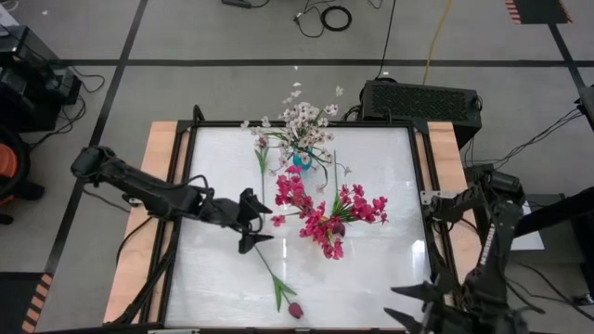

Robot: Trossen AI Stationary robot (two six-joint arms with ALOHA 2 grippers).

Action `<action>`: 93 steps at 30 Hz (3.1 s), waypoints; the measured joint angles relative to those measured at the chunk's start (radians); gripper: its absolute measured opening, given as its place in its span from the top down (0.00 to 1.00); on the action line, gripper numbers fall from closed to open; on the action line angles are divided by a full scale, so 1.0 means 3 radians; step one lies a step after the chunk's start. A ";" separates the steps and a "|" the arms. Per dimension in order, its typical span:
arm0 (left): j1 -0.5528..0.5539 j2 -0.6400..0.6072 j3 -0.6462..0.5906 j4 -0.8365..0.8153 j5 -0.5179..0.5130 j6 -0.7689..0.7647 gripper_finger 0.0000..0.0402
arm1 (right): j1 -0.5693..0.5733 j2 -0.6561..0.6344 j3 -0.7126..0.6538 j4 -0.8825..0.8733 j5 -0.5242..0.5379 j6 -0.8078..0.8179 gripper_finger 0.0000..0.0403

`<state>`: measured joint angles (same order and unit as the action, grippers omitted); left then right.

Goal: Sort flowers into vase by color
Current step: Put the right red flower into the transparent vase

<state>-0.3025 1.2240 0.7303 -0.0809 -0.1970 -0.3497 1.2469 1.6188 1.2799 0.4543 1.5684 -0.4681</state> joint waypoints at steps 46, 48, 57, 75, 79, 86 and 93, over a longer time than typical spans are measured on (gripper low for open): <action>-0.0321 0.0001 0.0000 0.0514 -0.0509 0.0323 0.02 | -0.3087 -0.3363 -0.2310 -0.2787 -0.2634 0.2434 0.68; -0.0321 0.0001 0.0000 0.0517 -0.0510 0.0322 0.02 | -0.3198 -0.3388 -0.2456 -0.2634 -0.2760 0.2466 0.68; -0.0321 0.0001 0.0000 0.0513 -0.0510 0.0323 0.02 | -0.3394 -0.3247 -0.3128 -0.1756 -0.3141 0.2784 0.68; -0.0321 0.0001 0.0000 0.0513 -0.0599 0.0227 0.02 | -0.3435 -0.1425 -0.3247 -0.0560 -0.3134 0.4356 0.67; -0.0325 0.0001 0.0000 0.0510 -0.0599 0.0227 0.02 | -0.3435 -0.0822 -0.3085 -0.0573 -0.3124 0.4677 0.63; -0.0325 0.0001 0.0000 0.0498 -0.0599 0.0236 0.02 | -0.3430 -0.0174 -0.2767 -0.0554 -0.3028 0.4778 0.58; -0.0325 0.0001 0.0000 0.0490 -0.0598 0.0246 0.02 | -0.3430 0.0107 -0.2648 -0.0588 -0.2983 0.4760 0.58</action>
<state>-0.4000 1.2243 0.7303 0.0662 -0.3763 -0.2758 0.2179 1.6509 0.4855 0.2779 0.6735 0.9600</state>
